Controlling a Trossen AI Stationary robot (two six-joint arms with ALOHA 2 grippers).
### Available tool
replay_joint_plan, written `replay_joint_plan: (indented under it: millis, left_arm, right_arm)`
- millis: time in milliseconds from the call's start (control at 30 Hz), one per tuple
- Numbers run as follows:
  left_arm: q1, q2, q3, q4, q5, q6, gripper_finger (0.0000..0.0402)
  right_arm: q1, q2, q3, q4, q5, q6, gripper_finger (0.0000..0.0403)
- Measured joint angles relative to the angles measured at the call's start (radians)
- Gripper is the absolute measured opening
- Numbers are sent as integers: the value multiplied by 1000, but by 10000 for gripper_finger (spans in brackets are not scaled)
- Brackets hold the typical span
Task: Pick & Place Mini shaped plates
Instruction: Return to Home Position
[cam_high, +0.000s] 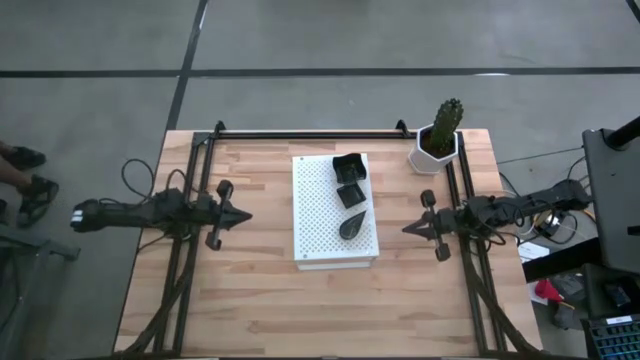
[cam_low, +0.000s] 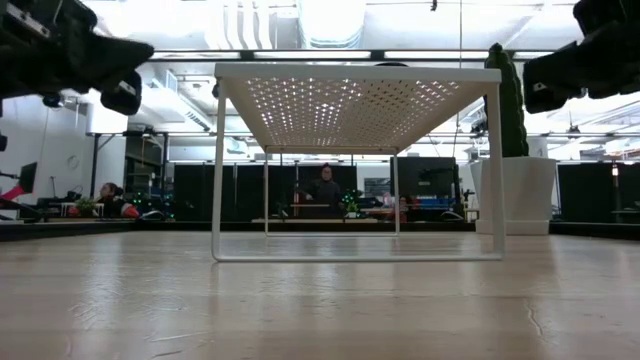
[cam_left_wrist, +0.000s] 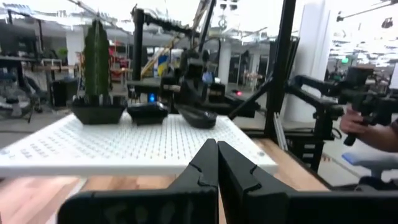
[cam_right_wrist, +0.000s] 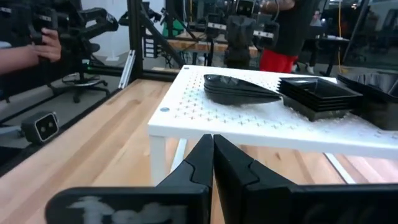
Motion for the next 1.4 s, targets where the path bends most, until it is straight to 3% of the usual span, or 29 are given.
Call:
replay_joint_plan:
  millis: [367,467,1400]
  left_arm:
    - [0,-91,-24,-84,-2,6,0]
    - [0,-108,-24,-89,-27,8,0]
    - [0,-110,-25,-89,-47,-13,0]
  right_arm:
    - [0,-212,-76,-94,-34,-13,8]
    - [0,-243,-76,-96,-100,-34,8]
    - [0,-241,-76,-95,-102,-37,8]
